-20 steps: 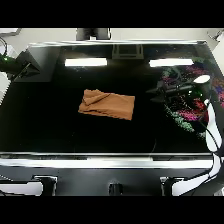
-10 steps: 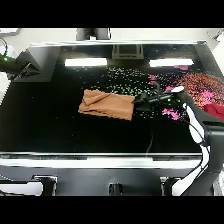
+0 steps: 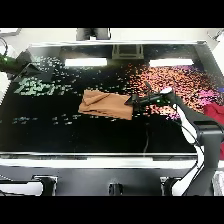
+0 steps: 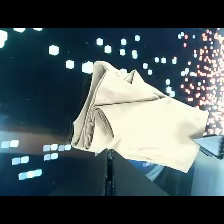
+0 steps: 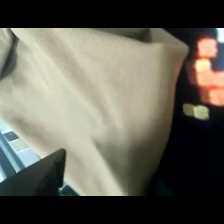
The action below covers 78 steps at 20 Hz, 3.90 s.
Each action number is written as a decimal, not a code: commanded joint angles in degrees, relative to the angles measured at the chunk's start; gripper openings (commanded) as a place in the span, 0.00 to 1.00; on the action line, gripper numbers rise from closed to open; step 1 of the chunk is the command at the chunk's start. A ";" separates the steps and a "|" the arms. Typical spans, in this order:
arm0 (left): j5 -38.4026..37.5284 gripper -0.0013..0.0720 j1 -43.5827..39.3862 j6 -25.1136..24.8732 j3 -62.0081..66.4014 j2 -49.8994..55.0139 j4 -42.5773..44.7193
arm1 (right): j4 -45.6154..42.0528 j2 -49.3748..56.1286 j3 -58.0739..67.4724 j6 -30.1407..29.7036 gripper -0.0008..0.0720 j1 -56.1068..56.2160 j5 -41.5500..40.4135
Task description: Fold the clothes and pants, and hang the long-sleeved shirts on hangers.
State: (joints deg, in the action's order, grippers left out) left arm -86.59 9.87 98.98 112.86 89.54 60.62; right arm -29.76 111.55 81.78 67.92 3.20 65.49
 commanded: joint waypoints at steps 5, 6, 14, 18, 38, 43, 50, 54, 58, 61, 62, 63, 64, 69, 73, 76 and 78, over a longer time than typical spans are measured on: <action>0.00 0.04 0.04 -0.07 -0.02 0.04 0.02 | 1.57 -0.57 0.00 0.17 0.05 2.58 -3.10; 0.00 0.04 0.04 -0.26 -0.02 0.04 0.02 | 2.60 -1.42 0.02 0.17 0.05 2.54 -3.50; -0.07 0.04 0.04 -1.09 -0.02 0.04 -0.22 | -7.58 -5.35 22.43 14.97 0.05 -1.88 -12.66; -1.11 0.04 0.04 -1.07 -0.02 0.04 -0.22 | -12.70 -5.05 31.56 21.55 0.05 -10.88 -13.20; -1.49 0.04 0.02 4.57 -0.02 0.09 -0.22 | -16.72 -6.08 34.34 18.05 0.05 -51.82 -1.92; -1.51 0.04 -0.98 4.57 -0.02 0.35 -0.44 | -21.92 -10.51 34.32 19.39 0.05 -57.11 4.26; -1.49 0.04 -3.30 5.20 -0.04 0.42 -0.87 | -23.91 -15.56 34.32 22.97 0.05 -61.22 11.67; -1.51 0.04 -4.52 5.20 -0.04 0.39 -0.85 | -26.82 -18.05 34.32 24.79 0.05 -61.22 17.38; -1.51 0.04 -5.55 5.20 -0.04 0.42 -0.83 | -34.97 -20.35 34.32 27.41 0.05 -61.22 23.41; -1.51 0.04 -6.03 5.20 -0.04 0.46 -0.83 | -40.44 -20.70 33.73 27.69 0.05 -61.22 26.36; -1.51 0.04 -6.16 5.18 -0.04 0.50 -0.83 | -41.86 -20.68 32.68 27.67 0.05 -61.20 26.64; -1.51 0.04 -6.25 5.18 -0.04 0.55 -0.81 | -43.04 -20.68 31.04 27.67 0.05 -61.20 26.53; -1.51 0.04 -6.40 5.18 -0.04 0.63 -0.81 | -44.87 -20.57 28.63 27.67 0.05 -61.16 26.53; -1.51 0.04 -7.06 5.18 -0.04 1.51 -0.81 | -53.44 -18.53 16.94 27.65 0.05 -61.16 22.84; -1.51 0.04 -7.10 5.18 -0.15 2.08 -0.81 | -57.44 -15.54 13.97 26.95 0.05 -61.16 23.34; -1.49 0.04 -7.10 5.14 -0.15 2.45 -0.81 | -61.70 -14.93 12.37 26.99 0.05 -61.16 21.70; -1.49 0.04 -7.08 5.11 -0.15 2.51 -0.81 | -63.17 -14.82 12.37 26.99 0.05 -61.16 20.28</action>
State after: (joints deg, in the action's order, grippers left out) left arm -88.09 2.79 104.16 112.73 91.85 59.83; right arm -88.97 96.18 95.07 95.00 -58.00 87.50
